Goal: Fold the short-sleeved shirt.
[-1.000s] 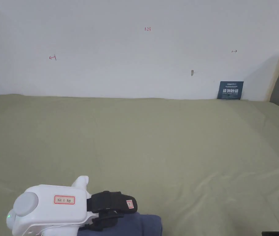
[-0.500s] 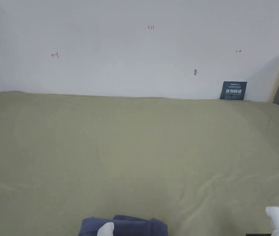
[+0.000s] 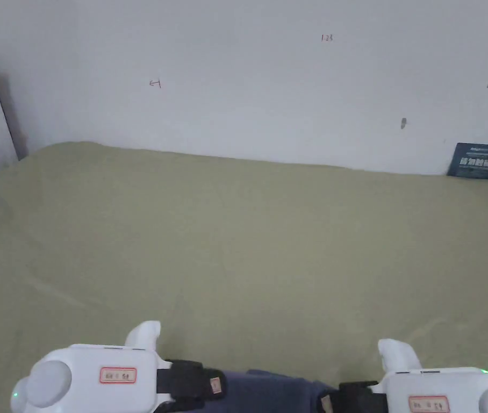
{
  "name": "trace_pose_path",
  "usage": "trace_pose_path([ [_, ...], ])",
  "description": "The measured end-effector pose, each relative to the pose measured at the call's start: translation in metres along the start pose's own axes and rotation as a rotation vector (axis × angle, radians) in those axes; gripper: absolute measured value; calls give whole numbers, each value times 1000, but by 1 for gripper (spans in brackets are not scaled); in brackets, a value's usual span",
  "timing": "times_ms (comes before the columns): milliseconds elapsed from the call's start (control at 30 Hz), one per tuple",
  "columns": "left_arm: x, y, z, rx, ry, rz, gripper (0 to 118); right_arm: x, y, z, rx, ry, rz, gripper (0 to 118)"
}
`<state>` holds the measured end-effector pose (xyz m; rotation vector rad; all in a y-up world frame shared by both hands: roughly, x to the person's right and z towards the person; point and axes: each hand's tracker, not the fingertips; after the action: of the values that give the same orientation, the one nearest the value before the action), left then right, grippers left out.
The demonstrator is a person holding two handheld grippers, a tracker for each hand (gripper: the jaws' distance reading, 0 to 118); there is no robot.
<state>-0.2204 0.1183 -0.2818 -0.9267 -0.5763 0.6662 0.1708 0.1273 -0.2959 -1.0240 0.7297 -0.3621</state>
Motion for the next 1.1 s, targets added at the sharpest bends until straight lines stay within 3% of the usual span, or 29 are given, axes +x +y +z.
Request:
trace_pose_path([
  [100,-46,-5,23,25,79,101,1,9,8,-53,-54,139,-57,0],
  [200,-80,-12,26,22,79,172,10,37,3,-92,-151,192,-113,0],
  [267,-97,-15,21,9,7,211,66,67,-12,-105,-217,64,-167,0],
  [300,-103,-16,17,-6,-52,219,95,90,-23,-104,-164,179,-231,0],
  [333,-104,-17,10,-30,-92,229,114,103,-31,-95,-52,325,-328,0],
  [367,-106,-17,3,-45,-109,229,115,110,-37,-91,-51,276,-331,0],
  [467,-104,-15,-21,-76,-145,240,115,106,-41,-79,-60,254,-231,0],
  [600,-98,-10,-56,-90,-257,268,113,97,-35,-78,-88,254,-210,0],
  [667,-94,-9,-72,-103,-230,294,110,97,-35,-77,-95,257,-213,0],
  [700,-88,-10,-74,-68,-230,304,100,94,-35,-76,-96,254,-209,0],
  [767,-82,-8,-80,-65,-205,304,24,90,-35,-71,-89,240,-205,0],
  [833,-77,-8,-83,-106,-44,235,24,89,-35,-66,-76,219,-206,0],
  [933,-69,-9,-71,-97,-150,256,24,91,-36,-55,-51,200,-276,0],
  [1100,-68,19,-32,-95,-101,167,24,73,-25,-24,1,124,-218,0],
])
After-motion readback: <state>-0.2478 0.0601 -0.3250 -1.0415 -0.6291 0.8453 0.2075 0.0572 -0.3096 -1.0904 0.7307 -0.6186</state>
